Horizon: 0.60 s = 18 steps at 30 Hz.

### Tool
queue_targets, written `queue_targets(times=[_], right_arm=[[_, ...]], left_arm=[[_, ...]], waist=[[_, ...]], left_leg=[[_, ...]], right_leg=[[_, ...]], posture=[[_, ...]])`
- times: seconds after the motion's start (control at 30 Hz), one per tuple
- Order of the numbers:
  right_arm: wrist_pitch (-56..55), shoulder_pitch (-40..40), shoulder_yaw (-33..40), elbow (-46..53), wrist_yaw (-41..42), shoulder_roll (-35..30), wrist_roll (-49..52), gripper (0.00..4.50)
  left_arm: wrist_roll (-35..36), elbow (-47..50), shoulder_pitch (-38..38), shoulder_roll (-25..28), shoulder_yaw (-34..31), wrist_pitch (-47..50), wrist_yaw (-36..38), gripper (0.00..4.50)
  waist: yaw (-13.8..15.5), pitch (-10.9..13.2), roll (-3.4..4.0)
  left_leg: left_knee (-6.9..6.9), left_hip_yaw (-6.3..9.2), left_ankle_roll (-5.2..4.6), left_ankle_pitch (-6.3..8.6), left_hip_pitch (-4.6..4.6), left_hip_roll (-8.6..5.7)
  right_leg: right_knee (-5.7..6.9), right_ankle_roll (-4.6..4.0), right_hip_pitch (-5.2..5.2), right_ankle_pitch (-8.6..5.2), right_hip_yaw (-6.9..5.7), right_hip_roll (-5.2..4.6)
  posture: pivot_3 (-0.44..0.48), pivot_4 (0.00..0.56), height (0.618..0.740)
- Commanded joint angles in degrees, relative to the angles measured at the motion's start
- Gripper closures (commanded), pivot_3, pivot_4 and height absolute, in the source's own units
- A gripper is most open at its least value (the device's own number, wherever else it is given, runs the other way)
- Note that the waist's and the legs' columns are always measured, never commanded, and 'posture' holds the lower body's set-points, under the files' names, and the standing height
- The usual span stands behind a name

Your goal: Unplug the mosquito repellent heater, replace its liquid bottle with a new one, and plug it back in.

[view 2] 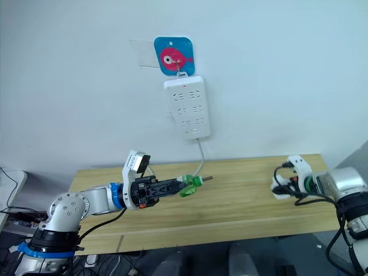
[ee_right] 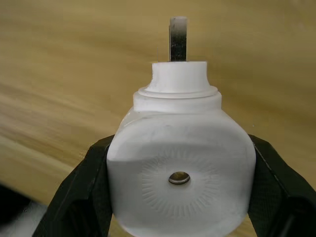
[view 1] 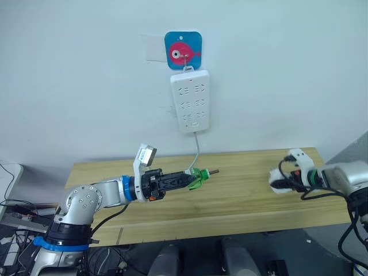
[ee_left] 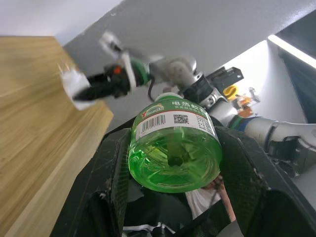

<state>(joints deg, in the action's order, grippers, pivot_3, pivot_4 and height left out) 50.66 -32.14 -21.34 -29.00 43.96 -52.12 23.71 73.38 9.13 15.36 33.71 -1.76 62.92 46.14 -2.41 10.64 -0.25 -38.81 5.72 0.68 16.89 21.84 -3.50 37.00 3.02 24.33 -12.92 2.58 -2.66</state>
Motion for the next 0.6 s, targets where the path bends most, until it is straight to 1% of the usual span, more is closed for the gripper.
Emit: queue_targets(times=[0.03,0.27,0.47,0.53,0.6], right_arm=[[-6.13,-2.6,-0.38,-6.52,1.3,0.63,-7.59,1.53],[-5.74,-8.7,4.09,-20.81,-0.88,6.97,-13.27,1.53],[-5.84,-11.57,6.5,-26.88,-0.2,9.29,-16.22,1.53],[-5.83,-12.17,7.43,-27.64,0.43,9.64,-16.82,0.8],[-5.9,-12.62,8.02,-27.14,1.83,9.35,-17.36,0.26]], left_arm=[[-0.3,3.15,-0.68,-0.56,-1.87,-0.86,-0.4,2.23],[-1.14,5.44,-2.92,-0.99,-2.72,-0.93,-0.96,2.23],[-2.72,6.05,-3.44,-1.36,-2.22,-1.36,-1.12,2.23],[-3.0,6.08,-3.32,-1.43,-1.93,-1.21,-0.76,2.23],[-3.54,5.74,-3.04,-1.55,-1.62,-1.16,-0.33,2.23]], waist=[[-0.03,0.07,-0.08],[0.17,0.26,-0.26],[0.88,0.35,-0.27],[0.87,0.35,-0.26],[0.83,0.36,-0.26]], left_leg=[[0.0,-0.01,0.03,-0.02,-0.02,0.03],[0.01,0.02,-0.11,0.06,-0.05,0.07],[0.01,0.08,-0.11,0.07,-0.02,-0.03],[0.02,0.11,-0.11,0.07,-0.02,-0.05],[0.01,0.11,-0.11,0.07,-0.02,-0.05]], right_leg=[[0.0,-0.01,0.0,0.01,0.0,-0.09],[-0.01,-0.1,-0.03,0.05,-0.05,-0.07],[-0.06,-0.1,-0.06,0.06,-0.1,-0.18],[-0.07,-0.1,-0.09,0.06,-0.13,-0.21],[-0.07,-0.1,-0.08,0.06,-0.13,-0.21]], posture=[[-0.005,0.193,0.74],[0.021,0.2,0.74],[0.02,0.201,0.74],[0.0,0.198,0.74],[-0.01,0.195,0.74]])
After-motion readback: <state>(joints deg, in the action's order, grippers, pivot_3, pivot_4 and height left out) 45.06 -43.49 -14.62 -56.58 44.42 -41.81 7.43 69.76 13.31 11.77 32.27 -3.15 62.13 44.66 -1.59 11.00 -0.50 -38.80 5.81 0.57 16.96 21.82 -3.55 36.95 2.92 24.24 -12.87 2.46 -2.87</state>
